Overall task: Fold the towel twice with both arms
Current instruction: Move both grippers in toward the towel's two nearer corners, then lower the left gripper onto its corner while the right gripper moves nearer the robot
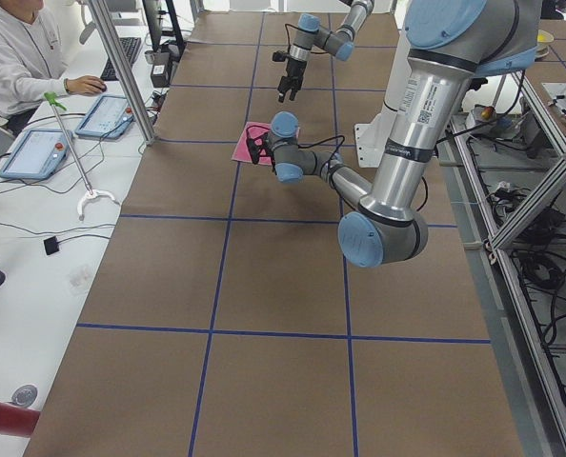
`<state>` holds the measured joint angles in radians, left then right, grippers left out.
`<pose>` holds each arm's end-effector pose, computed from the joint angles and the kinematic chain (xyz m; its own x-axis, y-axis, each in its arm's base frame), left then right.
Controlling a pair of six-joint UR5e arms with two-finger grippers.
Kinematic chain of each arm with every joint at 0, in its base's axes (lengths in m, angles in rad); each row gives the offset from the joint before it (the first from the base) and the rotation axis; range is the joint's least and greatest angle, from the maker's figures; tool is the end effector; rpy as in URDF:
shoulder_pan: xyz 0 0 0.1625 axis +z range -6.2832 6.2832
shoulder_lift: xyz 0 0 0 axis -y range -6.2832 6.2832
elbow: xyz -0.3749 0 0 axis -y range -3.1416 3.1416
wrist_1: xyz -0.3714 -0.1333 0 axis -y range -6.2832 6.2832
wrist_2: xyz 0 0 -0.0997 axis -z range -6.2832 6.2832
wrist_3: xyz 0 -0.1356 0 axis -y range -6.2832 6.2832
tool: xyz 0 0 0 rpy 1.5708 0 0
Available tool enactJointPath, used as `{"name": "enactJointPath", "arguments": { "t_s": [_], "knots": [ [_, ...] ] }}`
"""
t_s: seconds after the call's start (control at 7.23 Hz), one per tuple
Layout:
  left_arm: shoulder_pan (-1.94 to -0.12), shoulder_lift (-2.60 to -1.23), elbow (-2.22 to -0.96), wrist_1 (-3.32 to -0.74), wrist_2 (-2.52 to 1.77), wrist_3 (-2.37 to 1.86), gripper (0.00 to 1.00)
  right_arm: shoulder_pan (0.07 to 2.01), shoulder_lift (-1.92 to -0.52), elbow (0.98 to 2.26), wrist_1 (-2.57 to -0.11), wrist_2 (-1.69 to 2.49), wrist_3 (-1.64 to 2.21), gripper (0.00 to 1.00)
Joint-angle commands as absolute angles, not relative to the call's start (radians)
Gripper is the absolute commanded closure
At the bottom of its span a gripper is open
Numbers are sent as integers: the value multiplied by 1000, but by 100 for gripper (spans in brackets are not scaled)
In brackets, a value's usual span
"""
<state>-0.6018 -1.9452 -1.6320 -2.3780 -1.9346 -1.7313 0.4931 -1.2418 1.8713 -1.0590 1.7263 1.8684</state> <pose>0.4678 -0.4245 0.3012 0.2220 -0.3336 -0.9162 0.2906 0.9196 -0.2644 -0.4618 -0.3757 0.2638 0.2499 0.4632 0.8503 -0.4361 0.8379 -0.3283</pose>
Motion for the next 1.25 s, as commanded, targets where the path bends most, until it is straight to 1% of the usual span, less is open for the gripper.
{"name": "enactJointPath", "arguments": {
  "t_s": [0.0, 0.14, 0.28, 0.55, 0.69, 0.83, 0.97, 1.11],
  "knots": [
    [-554, -1980, -1599, -2337, -1925, -1733, 1, 479, -1243, 1868, -1060, 1711, 1867, 0],
    [-549, -2030, -1598, -2228, -1925, -1733, 4, 471, -1246, 1868, -1060, 1701, 1867, 0],
    [-522, -2057, -1598, -2162, -1924, -1732, 14, 469, -1246, 1868, -1060, 1701, 1867, 0],
    [-500, -2056, -1597, -2154, -1922, -1730, 37, 469, -1247, 1868, -1060, 1701, 1867, 0],
    [-494, -2056, -1598, -2154, -1924, -1730, 55, 469, -1246, 1870, -1060, 1700, 1868, 0],
    [-488, -2049, -1598, -2154, -1924, -1730, 58, 469, -1244, 1870, -1060, 1700, 1867, 0],
    [-486, -2046, -1598, -2154, -1924, -1730, 64, 469, -1246, 1870, -1060, 1700, 1868, 0],
    [-488, -2048, -1601, -2143, -1924, -1729, 64, 469, -1247, 1870, -1060, 1700, 1867, 0]
  ]
}}
